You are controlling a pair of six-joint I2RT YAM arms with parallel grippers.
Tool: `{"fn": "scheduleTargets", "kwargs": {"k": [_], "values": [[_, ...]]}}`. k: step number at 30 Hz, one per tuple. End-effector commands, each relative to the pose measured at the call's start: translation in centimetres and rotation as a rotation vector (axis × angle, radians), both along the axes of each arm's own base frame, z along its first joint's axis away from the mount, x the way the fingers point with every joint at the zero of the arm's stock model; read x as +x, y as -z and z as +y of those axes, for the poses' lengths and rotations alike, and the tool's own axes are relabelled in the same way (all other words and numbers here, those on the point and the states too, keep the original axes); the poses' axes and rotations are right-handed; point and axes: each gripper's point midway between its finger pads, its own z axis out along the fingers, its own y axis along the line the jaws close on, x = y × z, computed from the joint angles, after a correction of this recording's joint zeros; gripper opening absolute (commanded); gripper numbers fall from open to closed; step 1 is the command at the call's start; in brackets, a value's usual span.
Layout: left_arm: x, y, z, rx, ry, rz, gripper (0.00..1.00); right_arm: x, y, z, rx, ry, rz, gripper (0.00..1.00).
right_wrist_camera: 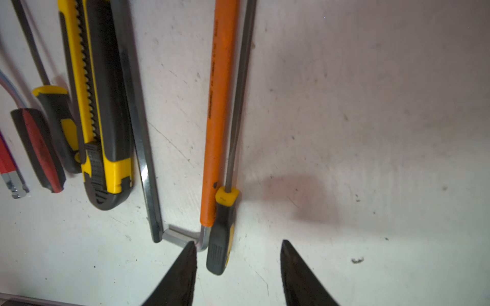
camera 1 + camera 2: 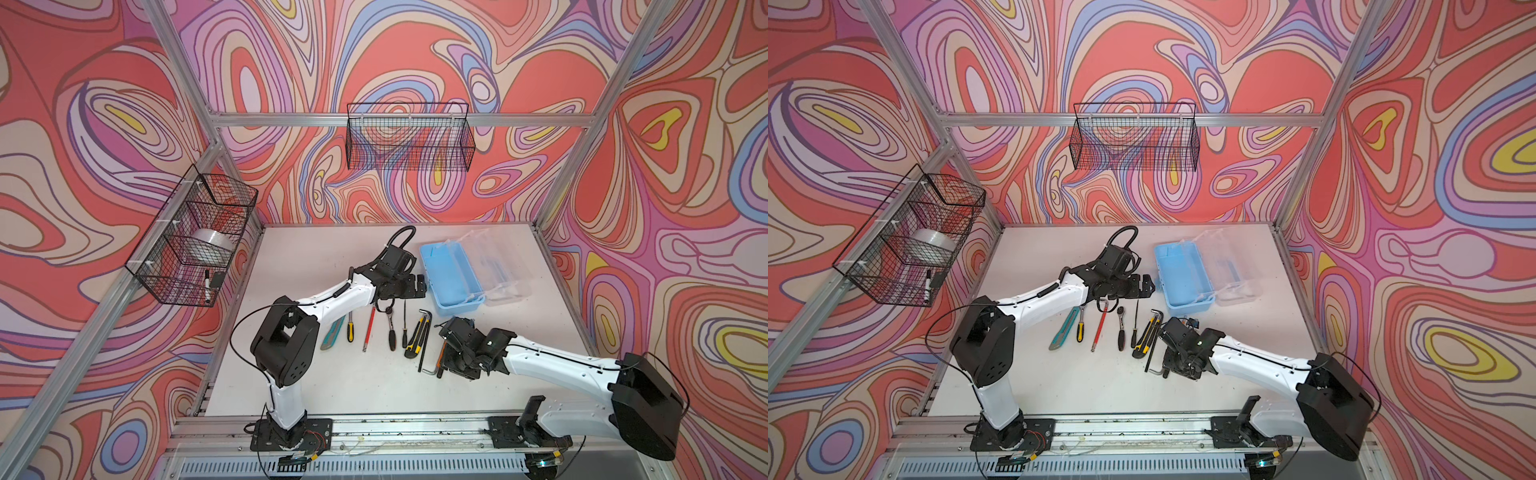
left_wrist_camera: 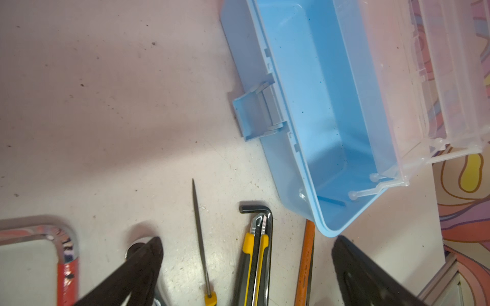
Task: Pack the tool kit
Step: 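Reach the right gripper to the yellow-handled needle file while the left moves over, then close the right gripper on the yellow handle of the needle file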
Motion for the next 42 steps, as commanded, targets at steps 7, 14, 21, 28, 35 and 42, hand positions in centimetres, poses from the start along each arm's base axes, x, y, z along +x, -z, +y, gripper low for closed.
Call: {"fn": "scheduleTargets", "kwargs": {"k": [7,14,21,28,35,42], "values": [[-0.8,1.2,2.6,0.065,-0.041,0.021,1.0,-0.2,2.9,-0.6,-0.075,0.017,0.034,0.4],[-1.1,1.1,3.6,0.105,-0.046,0.01,0.99,-0.4,4.1,-1.0,-0.114,0.0,0.052,0.33],[-1.6,1.4,4.5,0.146,-0.052,0.016,0.99,-0.8,4.9,-2.3,-0.122,0.013,0.067,0.22],[-1.8,1.6,5.0,0.169,-0.057,0.021,0.99,-0.4,4.9,-4.8,-0.185,0.006,0.08,0.13],[-1.9,1.8,5.8,0.203,-0.076,0.02,1.0,0.5,3.7,-6.6,-0.215,0.024,0.048,0.07],[-2.7,3.2,6.2,0.219,-0.079,0.069,0.98,2.3,0.4,-6.8,-0.227,0.038,-0.057,0.06]]}}
